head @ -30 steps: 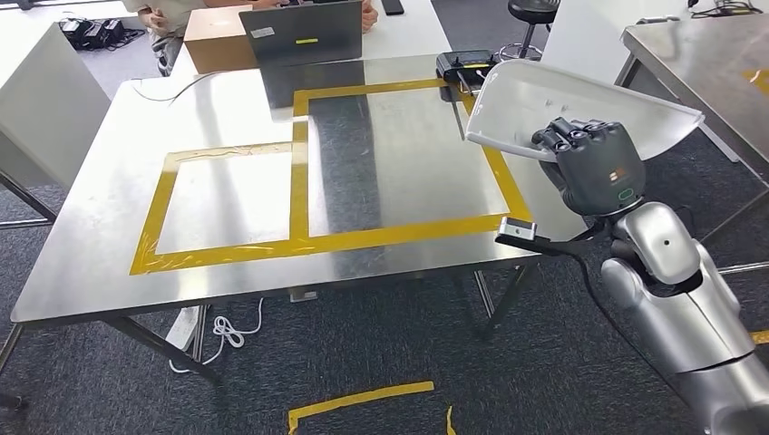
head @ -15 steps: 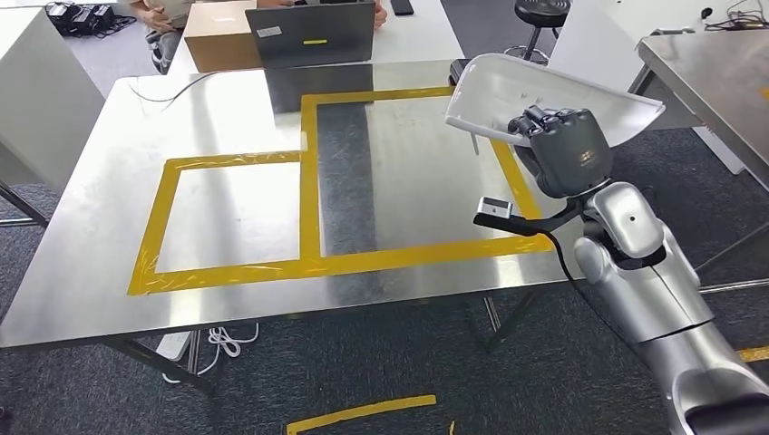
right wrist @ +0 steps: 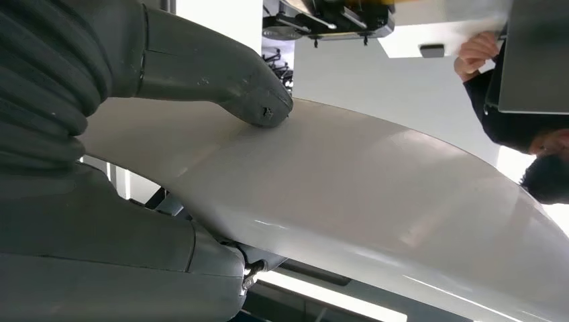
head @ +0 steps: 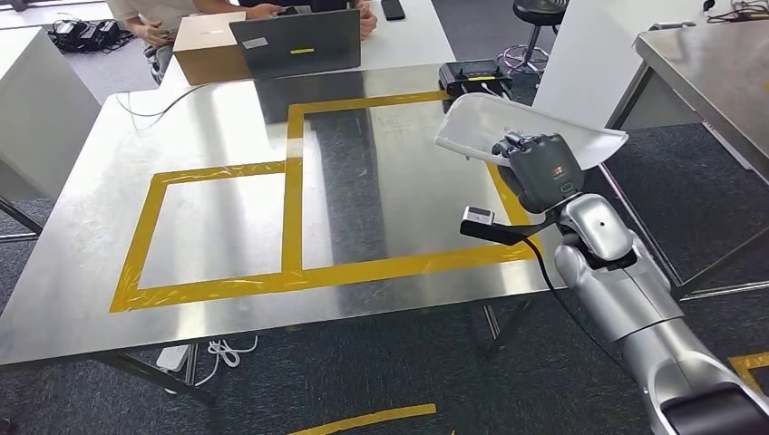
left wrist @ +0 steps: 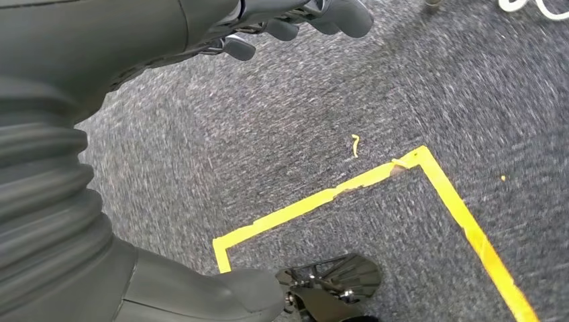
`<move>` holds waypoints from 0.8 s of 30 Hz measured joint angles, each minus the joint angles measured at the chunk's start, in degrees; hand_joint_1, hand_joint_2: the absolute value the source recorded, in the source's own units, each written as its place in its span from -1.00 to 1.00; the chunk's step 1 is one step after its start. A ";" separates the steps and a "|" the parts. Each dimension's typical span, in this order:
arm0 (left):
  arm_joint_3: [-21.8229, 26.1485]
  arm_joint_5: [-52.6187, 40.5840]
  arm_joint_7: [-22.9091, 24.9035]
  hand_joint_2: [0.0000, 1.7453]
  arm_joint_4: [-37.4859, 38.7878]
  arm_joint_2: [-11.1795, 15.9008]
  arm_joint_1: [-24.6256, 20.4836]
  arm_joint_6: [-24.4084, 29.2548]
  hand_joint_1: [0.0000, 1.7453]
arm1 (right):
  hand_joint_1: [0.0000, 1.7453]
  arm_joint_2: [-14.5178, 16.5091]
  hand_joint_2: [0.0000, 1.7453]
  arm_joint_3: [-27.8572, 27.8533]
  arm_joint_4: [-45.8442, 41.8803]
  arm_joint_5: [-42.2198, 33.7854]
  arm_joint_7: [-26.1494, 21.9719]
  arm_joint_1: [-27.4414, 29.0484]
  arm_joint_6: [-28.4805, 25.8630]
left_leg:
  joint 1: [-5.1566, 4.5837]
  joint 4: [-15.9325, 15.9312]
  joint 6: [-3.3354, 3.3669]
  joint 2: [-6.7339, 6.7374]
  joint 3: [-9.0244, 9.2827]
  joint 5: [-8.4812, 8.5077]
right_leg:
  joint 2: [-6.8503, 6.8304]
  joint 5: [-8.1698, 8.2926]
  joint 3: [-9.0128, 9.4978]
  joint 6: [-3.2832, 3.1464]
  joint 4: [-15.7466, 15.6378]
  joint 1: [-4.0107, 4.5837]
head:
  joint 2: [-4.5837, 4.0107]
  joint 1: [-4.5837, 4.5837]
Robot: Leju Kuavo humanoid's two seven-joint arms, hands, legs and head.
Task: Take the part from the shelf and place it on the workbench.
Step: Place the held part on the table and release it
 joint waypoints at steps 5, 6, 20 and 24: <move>-0.05 -0.25 0.16 1.00 0.01 -0.15 -0.05 -0.15 -1.00 | 1.00 0.47 1.00 0.34 4.02 -0.89 -0.45 -1.30 -0.27 | 0.02 0.05 -0.57 0.03 -0.14 -0.12 | 0.00 0.08 0.04 -0.10 -0.06 -0.06 | 0.00 0.00; -0.05 -0.25 0.20 1.00 0.00 -0.15 -0.04 -0.16 -1.00 | 1.00 0.70 1.00 0.45 4.77 -1.06 -0.82 -1.75 -0.41 | -0.05 0.09 -0.36 0.06 -0.28 -0.23 | 0.01 0.11 0.09 -0.01 -0.17 -0.14 | 0.00 0.00; -0.05 -0.03 0.08 1.00 -0.02 -0.59 0.14 -0.17 -1.00 | 1.00 4.45 1.00 3.30 13.63 -3.15 -3.58 -8.41 -2.03 | 2.38 0.18 -2.44 0.46 1.94 -2.02 | -0.46 1.70 -2.54 3.61 1.92 -2.25 | 0.00 0.51; -0.05 -0.15 -0.21 1.00 -0.03 -0.64 -0.25 -0.16 -1.00 | 1.00 9.36 1.00 5.48 16.28 -3.13 -4.12 -11.37 -1.27 | 2.38 0.41 -3.90 0.94 2.16 -3.03 | 0.14 0.49 -2.11 0.91 1.60 -1.98 | 0.00 0.49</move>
